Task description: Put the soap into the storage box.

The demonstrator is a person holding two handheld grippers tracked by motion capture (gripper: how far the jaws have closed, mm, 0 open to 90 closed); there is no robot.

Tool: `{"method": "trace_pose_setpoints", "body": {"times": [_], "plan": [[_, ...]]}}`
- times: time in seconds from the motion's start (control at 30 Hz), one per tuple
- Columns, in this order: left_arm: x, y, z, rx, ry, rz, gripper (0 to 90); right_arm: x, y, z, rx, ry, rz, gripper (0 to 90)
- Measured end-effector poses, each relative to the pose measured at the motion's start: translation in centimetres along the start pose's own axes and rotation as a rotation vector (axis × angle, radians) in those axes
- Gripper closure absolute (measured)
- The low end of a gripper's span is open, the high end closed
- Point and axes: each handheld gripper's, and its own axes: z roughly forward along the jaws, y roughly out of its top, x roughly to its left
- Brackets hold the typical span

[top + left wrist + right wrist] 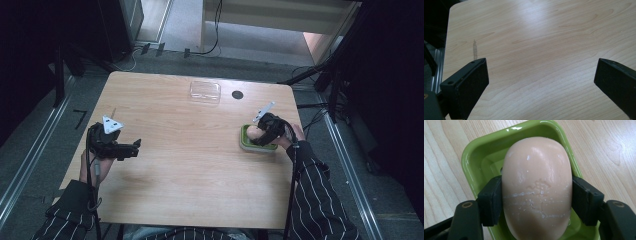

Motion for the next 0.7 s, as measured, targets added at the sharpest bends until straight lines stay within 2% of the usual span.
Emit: {"method": "trace_pose_setpoints", "body": {"times": [0.7], "plan": [[-0.03, 0.02, -0.02, 0.0, 0.001, 0.001, 0.1, -0.07, 0.18, 0.13, 0.021, -0.004, 0.037, 32.4]]}}
